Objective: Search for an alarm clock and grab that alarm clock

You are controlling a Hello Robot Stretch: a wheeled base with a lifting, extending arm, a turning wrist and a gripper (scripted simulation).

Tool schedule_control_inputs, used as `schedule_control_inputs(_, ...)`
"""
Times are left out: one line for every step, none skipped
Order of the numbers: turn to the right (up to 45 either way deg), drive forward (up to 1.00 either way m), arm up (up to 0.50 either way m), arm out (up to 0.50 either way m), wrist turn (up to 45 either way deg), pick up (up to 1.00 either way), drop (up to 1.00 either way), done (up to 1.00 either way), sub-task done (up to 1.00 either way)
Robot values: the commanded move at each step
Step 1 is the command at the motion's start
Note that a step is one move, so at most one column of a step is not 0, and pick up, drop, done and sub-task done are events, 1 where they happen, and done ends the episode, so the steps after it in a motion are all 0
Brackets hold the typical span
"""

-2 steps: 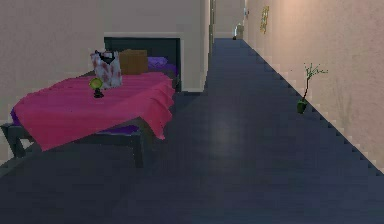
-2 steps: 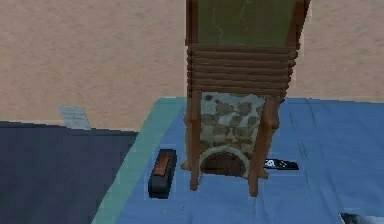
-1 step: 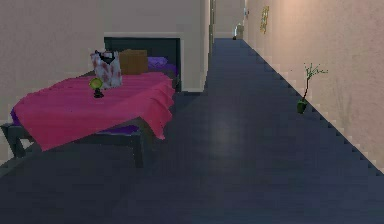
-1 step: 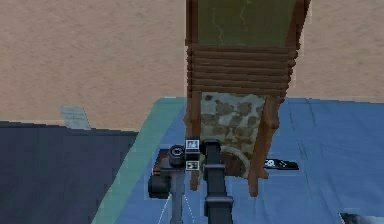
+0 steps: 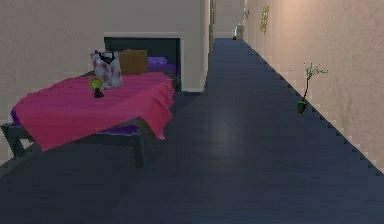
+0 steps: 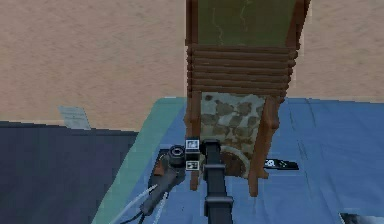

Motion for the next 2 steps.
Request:
schedule_control_inputs(0.0, 0.00, 0.00, 0.00, 45.0, 0.00, 0.00, 0.00, 0.00)
schedule_control_inputs(0.0, 0.00, 0.00, 0.00, 45.0, 0.00, 0.00, 0.00, 0.00)
